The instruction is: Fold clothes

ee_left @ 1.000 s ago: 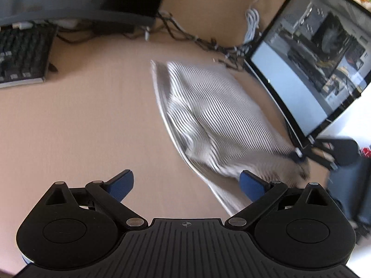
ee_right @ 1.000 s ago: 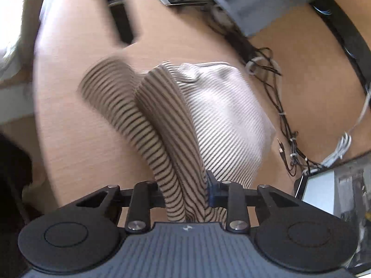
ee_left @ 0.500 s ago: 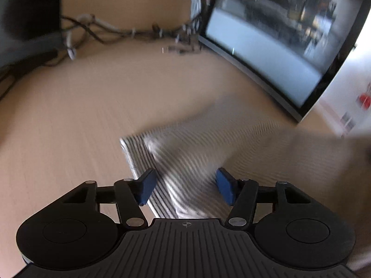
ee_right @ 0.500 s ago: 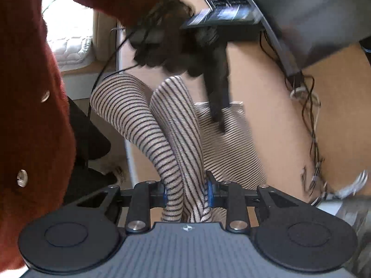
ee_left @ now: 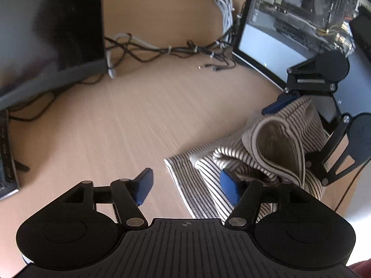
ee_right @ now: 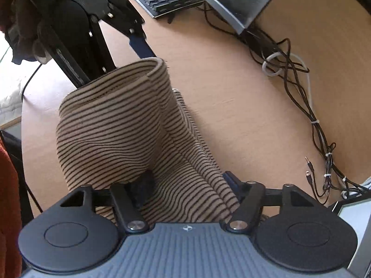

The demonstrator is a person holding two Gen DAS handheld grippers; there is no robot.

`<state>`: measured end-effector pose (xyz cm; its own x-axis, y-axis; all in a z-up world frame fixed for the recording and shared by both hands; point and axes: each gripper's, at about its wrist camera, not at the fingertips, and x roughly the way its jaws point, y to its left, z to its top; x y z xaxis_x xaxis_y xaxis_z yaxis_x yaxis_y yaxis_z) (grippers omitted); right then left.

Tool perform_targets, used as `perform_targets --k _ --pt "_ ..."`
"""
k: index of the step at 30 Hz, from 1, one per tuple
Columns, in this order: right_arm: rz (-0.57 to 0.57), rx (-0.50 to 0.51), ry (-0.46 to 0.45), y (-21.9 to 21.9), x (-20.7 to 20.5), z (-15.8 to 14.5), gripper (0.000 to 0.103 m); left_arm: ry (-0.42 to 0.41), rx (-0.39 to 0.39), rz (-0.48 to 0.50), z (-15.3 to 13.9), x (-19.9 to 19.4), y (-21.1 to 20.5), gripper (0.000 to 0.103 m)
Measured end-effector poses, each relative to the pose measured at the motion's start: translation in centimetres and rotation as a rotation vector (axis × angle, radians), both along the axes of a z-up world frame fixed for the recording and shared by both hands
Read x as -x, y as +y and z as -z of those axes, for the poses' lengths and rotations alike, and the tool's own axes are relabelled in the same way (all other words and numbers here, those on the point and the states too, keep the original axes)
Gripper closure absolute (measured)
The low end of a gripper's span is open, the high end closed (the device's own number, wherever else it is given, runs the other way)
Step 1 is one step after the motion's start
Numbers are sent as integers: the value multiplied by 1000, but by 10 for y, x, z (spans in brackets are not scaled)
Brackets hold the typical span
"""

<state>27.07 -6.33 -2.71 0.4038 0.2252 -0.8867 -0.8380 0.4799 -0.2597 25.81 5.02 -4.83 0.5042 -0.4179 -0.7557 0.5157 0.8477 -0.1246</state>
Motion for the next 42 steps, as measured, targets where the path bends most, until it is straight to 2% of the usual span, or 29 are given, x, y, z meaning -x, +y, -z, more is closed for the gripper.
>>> perform_targets --k 3,6,8,10,12,14,16,20,22,24,26,29,31,33,35,38,39,42 --pt "37 -23 -18 -2 6 -1 28 -31 30 -28 -16 3 13 27" --pt "75 -47 -55 -6 12 -6 24 -31 140 -75 -35 8 38 25" --pt "117 -71 -92 -11 17 -11 23 -7 224 -47 -41 14 46 21" --pt "173 -95 -127 -15 19 -15 22 22 246 3 -40 19 38 20" --pt "235 -119 -168 -21 24 -20 18 56 214 52 -29 21 20 20" --pt "319 -163 -217 -27 33 -29 12 62 140 64 -14 24 2 22" --pt "388 -213 -273 -33 46 -39 1 51 63 50 -1 23 -10 22" --pt "496 -314 -304 -51 62 -48 0 68 0 -32 17 10 -12 23" --pt "566 -338 -305 -60 62 -43 3 81 -6 -49 23 5 -10 22" --pt "639 -348 -292 -69 58 -34 11 86 -11 -49 26 4 -11 21" --pt "698 -333 -259 -73 47 -16 11 70 -29 -52 29 6 -10 20" --pt "743 -292 -232 -72 24 15 11 58 -43 -59 31 6 -8 18" --pt "766 -301 -213 -75 11 28 0 61 -46 -58 32 3 -7 19" --pt "779 -322 -199 -81 4 31 0 26 -50 -40 22 4 -7 22" --pt "776 -327 -194 -83 1 32 0 -18 -8 8 1 6 -3 23" --pt "786 -334 -199 -81 3 33 0 -74 61 91 -27 6 -2 13" --pt "794 -340 -196 -82 4 34 0 -79 67 120 -30 3 -7 9" --pt "820 -352 -187 -83 9 31 0 -61 52 199 -24 -10 -29 8"
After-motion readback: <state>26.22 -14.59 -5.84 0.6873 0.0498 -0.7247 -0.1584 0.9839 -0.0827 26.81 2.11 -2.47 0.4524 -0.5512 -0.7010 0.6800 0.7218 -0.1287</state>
